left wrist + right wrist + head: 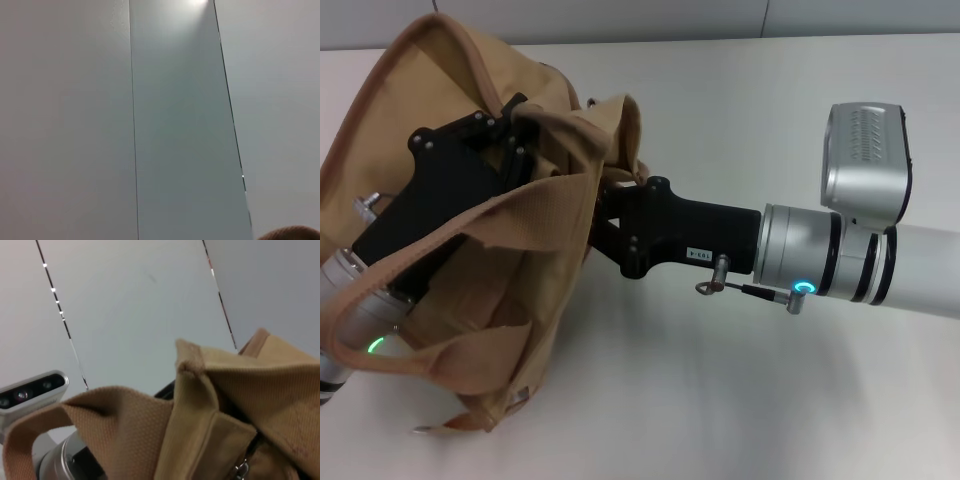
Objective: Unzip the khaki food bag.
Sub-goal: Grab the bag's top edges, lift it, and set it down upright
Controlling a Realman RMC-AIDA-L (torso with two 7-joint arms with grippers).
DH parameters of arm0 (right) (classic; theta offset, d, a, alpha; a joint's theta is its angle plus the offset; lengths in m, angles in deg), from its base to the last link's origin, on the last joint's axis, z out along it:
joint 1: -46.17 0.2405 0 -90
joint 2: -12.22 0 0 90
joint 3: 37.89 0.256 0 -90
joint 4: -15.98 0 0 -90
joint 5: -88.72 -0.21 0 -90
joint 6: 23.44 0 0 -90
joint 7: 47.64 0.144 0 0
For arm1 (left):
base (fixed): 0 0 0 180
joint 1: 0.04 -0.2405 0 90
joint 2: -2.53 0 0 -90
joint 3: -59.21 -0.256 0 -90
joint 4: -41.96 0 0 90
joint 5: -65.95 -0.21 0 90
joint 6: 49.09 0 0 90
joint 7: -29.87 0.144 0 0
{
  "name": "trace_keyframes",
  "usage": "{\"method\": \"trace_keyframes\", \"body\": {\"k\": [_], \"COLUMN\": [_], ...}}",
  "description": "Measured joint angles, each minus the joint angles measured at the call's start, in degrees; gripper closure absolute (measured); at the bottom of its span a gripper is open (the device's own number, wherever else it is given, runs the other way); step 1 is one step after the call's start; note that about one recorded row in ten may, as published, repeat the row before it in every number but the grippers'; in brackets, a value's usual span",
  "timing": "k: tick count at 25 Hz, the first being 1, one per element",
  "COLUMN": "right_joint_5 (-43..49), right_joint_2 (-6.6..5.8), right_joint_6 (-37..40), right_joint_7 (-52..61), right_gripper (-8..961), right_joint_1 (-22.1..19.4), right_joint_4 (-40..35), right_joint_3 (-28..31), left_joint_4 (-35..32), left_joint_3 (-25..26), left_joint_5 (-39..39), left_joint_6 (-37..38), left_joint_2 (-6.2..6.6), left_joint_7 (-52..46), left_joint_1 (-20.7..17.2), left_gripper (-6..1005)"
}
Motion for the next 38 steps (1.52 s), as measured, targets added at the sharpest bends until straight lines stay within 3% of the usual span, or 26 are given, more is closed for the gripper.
{"method": "trace_keyframes", "body": {"k": [4,13,17,20,22,38], "right_joint_5": [0.18,0.25,0.12,-0.03,-0.06,-0.28], "right_joint_2": [0.00,0.00,0.01,0.01,0.01,0.00], "right_joint_6": [-0.14,-1.08,-1.74,-2.26,-2.38,-4.16], "right_joint_7": [-0.30,-0.46,-0.46,-0.29,-0.07,0.13], "right_gripper": [954,928,916,908,902,856], "right_joint_1": [-0.09,-1.97,-3.60,-5.10,-6.05,-7.92], "right_joint_4": [0.07,-0.66,-1.46,-2.27,-2.90,-3.86], "right_joint_3": [0.08,0.03,0.02,0.02,0.02,0.31], "left_joint_4": [0.97,7.51,8.02,8.02,8.05,7.47], "left_joint_3": [1.45,13.51,17.42,17.42,21.90,25.42], "left_joint_5": [0.30,0.16,0.16,0.16,0.20,0.55], "left_joint_6": [1.14,1.71,2.54,2.54,4.27,7.42], "left_joint_2": [0.00,0.00,0.00,0.00,0.01,0.00], "left_joint_7": [0.01,7.97,8.16,8.16,7.70,7.13], "left_joint_1": [0.44,1.22,0.68,0.68,-0.47,-3.29], "left_gripper": [922,920,919,918,918,915]}}
